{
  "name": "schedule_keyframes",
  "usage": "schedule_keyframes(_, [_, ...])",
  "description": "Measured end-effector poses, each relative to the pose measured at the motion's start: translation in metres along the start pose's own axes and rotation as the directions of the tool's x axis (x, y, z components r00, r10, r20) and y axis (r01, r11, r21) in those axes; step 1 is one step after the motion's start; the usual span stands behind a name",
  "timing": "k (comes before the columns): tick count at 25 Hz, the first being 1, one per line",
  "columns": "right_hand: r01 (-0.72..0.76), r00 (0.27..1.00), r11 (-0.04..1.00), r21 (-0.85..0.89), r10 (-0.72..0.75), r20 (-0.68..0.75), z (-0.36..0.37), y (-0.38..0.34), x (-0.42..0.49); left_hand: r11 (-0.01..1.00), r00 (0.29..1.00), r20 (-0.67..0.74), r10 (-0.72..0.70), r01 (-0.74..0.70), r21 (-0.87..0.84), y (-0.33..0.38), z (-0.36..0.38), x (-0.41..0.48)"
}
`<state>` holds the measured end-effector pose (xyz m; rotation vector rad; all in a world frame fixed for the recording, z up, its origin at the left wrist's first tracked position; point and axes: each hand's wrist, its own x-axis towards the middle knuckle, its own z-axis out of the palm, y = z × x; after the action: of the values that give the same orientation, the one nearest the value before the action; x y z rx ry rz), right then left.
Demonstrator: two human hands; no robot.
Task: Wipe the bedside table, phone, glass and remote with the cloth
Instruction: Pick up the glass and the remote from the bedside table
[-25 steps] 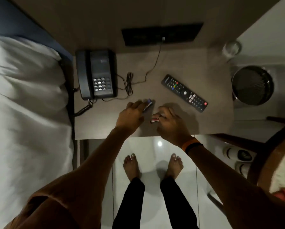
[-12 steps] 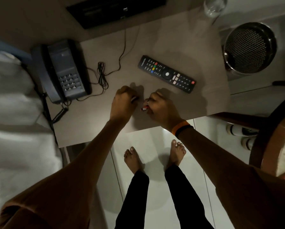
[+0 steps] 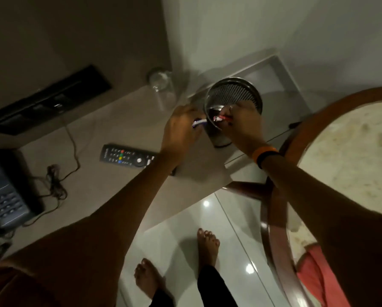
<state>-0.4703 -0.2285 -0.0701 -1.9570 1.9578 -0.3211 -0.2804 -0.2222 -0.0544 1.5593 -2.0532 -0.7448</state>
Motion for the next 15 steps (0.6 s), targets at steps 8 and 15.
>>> schedule_keyframes(8, [-0.147, 0.986, 0.989, 0.026, 0.145, 0.076, 0.007, 0.055, 0.052, 0.989, 0.99, 0.05, -0.135, 0.137, -0.05, -0.017, 0.059, 0.059])
schedule_keyframes(15, [0.044, 0.999, 0.958, 0.284, -0.047, 0.005, 0.009, -0.021, 0.022, 0.97, 0.971, -0.076, -0.229, 0.234, 0.066, -0.057, -0.04, -0.028])
